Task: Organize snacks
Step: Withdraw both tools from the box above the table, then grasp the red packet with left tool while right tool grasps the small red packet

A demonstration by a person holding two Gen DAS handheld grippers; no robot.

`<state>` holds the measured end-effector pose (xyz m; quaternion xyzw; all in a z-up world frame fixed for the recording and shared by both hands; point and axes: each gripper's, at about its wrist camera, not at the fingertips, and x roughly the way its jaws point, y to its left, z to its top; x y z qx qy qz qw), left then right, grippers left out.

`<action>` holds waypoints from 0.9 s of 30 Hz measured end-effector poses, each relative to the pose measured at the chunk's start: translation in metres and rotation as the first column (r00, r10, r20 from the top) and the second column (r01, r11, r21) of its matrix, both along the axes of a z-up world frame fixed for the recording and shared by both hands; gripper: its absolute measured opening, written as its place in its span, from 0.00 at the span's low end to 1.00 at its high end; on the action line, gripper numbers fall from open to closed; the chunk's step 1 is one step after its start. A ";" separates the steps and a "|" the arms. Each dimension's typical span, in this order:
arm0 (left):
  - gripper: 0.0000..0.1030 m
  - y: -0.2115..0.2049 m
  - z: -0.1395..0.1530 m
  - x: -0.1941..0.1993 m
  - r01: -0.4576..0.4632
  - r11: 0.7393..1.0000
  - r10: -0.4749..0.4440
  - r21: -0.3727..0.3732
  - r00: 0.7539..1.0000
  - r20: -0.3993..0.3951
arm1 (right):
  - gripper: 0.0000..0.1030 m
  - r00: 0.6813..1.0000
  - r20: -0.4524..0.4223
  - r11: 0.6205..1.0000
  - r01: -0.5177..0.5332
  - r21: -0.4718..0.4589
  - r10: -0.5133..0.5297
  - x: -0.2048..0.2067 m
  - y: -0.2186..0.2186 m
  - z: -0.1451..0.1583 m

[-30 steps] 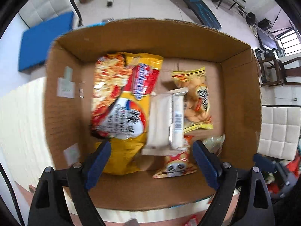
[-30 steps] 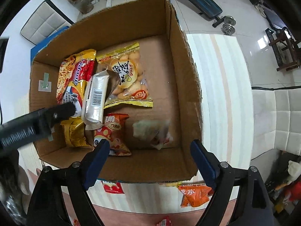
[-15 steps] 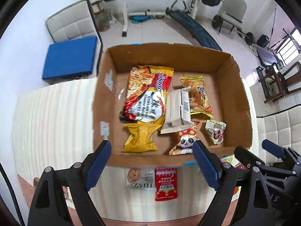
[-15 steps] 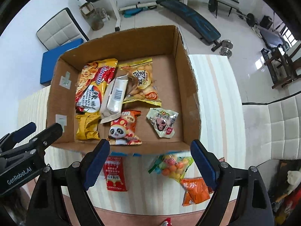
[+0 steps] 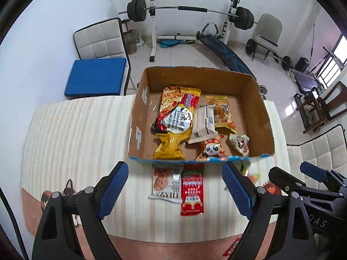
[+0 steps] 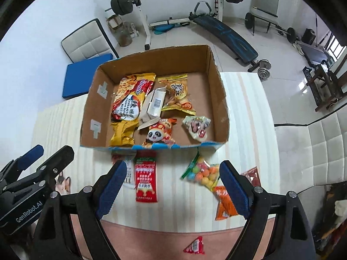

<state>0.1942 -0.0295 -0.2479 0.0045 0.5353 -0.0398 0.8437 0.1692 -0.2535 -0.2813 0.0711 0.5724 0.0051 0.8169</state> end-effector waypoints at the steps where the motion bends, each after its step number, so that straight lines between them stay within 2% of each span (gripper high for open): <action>1: 0.86 0.000 -0.001 -0.003 0.000 1.000 0.000 -0.001 1.000 -0.002 | 0.87 1.000 -0.002 1.000 -0.001 0.008 0.001 -0.007 0.000 0.001; 3: 0.86 0.001 -0.003 -0.015 -0.003 1.000 0.003 0.001 1.000 -0.010 | 0.87 1.000 -0.014 1.000 0.000 0.015 0.000 -0.020 -0.003 0.000; 7: 0.86 0.005 -0.025 -0.040 -0.012 1.000 0.012 0.000 0.998 -0.068 | 0.87 0.996 -0.089 0.999 0.019 0.050 -0.014 -0.050 -0.011 -0.022; 11: 0.86 0.006 -0.060 -0.063 -0.008 1.000 0.011 0.021 0.988 -0.153 | 0.87 0.971 -0.231 0.992 0.077 0.098 -0.052 -0.086 -0.025 -0.070; 13: 0.86 0.006 -0.083 -0.074 -0.004 0.999 0.011 0.034 0.979 -0.205 | 0.87 0.947 -0.311 0.987 0.115 0.113 -0.075 -0.103 -0.033 -0.099; 17: 0.86 0.005 -0.122 -0.087 0.010 0.998 0.009 0.062 0.955 -0.297 | 0.87 0.869 -0.476 0.959 0.233 0.161 -0.131 -0.135 -0.054 -0.163; 22: 0.86 0.002 -0.155 -0.096 0.011 0.997 0.016 0.075 0.932 -0.363 | 0.87 0.780 -0.602 0.925 0.338 0.174 -0.172 -0.161 -0.067 -0.221; 23: 0.86 0.002 -0.158 -0.097 0.014 0.997 0.016 0.078 0.930 -0.368 | 0.84 0.771 -0.612 0.921 0.349 0.173 -0.177 -0.163 -0.068 -0.226; 25: 0.86 0.000 -0.164 -0.096 0.020 0.996 0.014 0.085 0.925 -0.379 | 0.71 0.756 -0.627 0.916 0.366 0.168 -0.187 -0.166 -0.068 -0.239; 26: 0.86 0.000 -0.166 -0.096 0.022 0.996 0.013 0.087 0.924 -0.382 | 0.54 0.750 -0.635 0.916 0.366 0.164 -0.185 -0.167 -0.066 -0.246; 27: 0.86 -0.001 -0.168 -0.096 0.025 0.996 0.013 0.091 0.923 -0.385 | 0.41 0.741 -0.645 0.919 0.362 0.154 -0.184 -0.168 -0.064 -0.251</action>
